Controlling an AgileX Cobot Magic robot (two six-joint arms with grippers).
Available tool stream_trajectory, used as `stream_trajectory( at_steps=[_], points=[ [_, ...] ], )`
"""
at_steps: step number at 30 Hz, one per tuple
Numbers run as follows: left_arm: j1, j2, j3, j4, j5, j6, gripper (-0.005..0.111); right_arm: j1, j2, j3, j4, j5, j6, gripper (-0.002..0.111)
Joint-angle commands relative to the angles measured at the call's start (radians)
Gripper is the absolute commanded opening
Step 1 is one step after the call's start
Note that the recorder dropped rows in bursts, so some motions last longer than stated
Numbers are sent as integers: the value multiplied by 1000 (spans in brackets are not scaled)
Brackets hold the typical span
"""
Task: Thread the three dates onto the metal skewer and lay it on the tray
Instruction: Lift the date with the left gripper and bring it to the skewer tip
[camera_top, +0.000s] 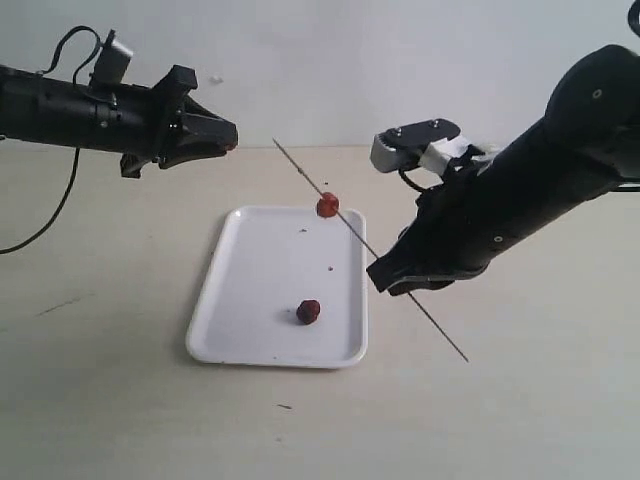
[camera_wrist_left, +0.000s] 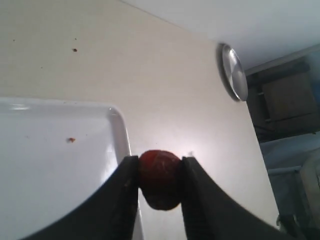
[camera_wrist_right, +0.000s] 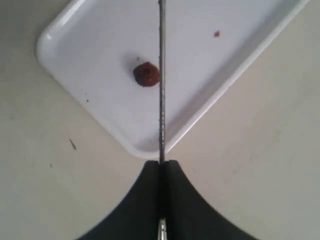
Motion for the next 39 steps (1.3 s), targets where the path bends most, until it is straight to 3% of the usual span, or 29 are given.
stream_trajectory(
  at_steps=[1,14,39],
  points=[
    [2,-12,0,-60,15,49,28,-4,46,0,40,13,1,0],
    [2,-12,0,-31,24,103,28,-4,82,0,414,97,-318,0],
    [2,-12,0,16,-9,129,28,-4,82,0,429,69,-337,0]
  ],
)
